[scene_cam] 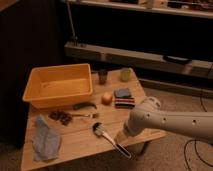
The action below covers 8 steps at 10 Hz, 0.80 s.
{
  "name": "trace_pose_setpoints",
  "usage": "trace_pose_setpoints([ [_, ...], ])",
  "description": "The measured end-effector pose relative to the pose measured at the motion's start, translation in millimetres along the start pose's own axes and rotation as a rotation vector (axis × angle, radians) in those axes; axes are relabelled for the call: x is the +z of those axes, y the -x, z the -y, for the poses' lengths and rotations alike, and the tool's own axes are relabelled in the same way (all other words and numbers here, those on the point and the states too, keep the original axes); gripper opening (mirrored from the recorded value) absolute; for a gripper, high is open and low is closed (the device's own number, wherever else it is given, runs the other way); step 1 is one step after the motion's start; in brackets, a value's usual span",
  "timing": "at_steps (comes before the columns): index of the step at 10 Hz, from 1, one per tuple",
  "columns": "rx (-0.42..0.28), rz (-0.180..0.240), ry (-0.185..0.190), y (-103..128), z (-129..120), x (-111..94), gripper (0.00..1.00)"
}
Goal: Wipe tray with brush
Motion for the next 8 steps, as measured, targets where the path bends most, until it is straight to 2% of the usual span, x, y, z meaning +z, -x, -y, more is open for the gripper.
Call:
trace_pose_setpoints([
  [2,-0.033,-0.019,0.006,-4,-12,17,0.80],
  [5,-0.079,-0.032,0.007,5,-22,25,0.80],
  [7,-0.106,-0.037,-0.010,19,-22,30,0.80],
  [8,-0.110,-0.036,-0.009,33,-20,36,0.80],
])
